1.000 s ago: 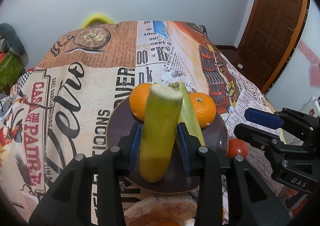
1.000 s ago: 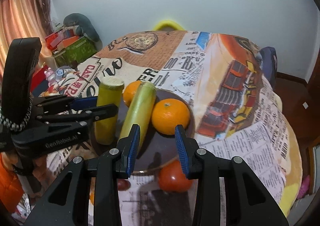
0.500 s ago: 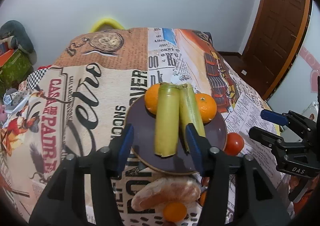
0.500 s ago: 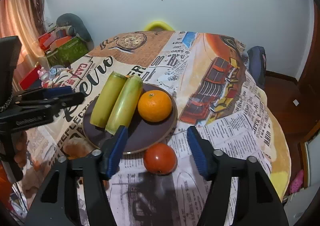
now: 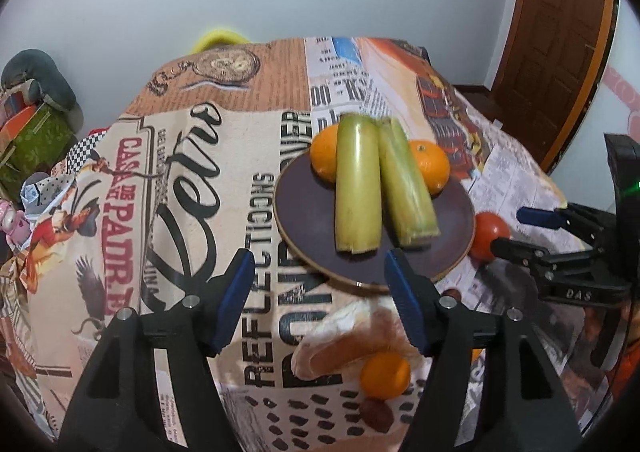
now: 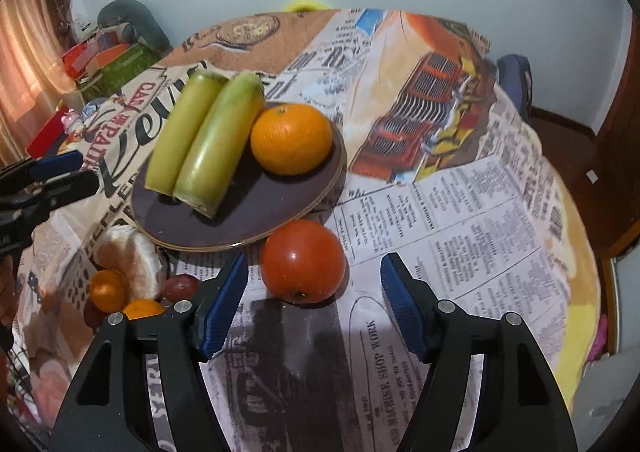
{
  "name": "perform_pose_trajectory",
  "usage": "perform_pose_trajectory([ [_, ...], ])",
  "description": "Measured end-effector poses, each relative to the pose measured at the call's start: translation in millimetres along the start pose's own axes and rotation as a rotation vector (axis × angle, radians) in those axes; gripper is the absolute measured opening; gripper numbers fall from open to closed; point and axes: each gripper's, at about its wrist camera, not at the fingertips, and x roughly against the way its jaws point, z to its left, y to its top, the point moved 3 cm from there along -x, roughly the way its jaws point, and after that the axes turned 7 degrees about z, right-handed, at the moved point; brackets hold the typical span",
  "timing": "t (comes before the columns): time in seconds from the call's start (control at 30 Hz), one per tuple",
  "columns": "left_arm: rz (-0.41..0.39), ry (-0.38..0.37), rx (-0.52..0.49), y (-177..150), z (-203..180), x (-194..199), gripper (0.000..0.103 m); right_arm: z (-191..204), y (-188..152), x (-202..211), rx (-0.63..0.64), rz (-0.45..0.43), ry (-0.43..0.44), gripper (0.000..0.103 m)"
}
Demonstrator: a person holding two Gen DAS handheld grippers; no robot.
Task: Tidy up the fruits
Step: 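Open both grippers to release the sugarcane pieces on the plate, then grasp the red tomato with the right gripper while the left gripper moves toward a small mandarin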
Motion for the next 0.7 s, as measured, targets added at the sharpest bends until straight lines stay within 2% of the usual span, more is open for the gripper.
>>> perform_pose_trajectory([
  [0.23, 0.075, -0.014, 0.013, -18.7, 4.4, -23.1, 0.068, 1.4, -2.8, -17.8, -0.007, 0.017, 0.015, 0.064],
  [0.43, 0.114, -0.032, 0.018, -30.2, 4.9, -33.0, 0.068, 5.5, -2.3, -27.2, 0.009, 0.021, 0.018, 0.052],
  [0.47, 0.120, -0.032, 0.014, -31.3, 4.0, -35.0, 0.068, 7.0, -1.7, -27.6, 0.015, 0.022, 0.023, 0.047],
  [0.7, 0.120, -0.045, 0.032, -36.1, 3.9, -28.3, 0.070, 6.6, -1.1, -25.6, 0.010, 0.021, 0.014, 0.044],
])
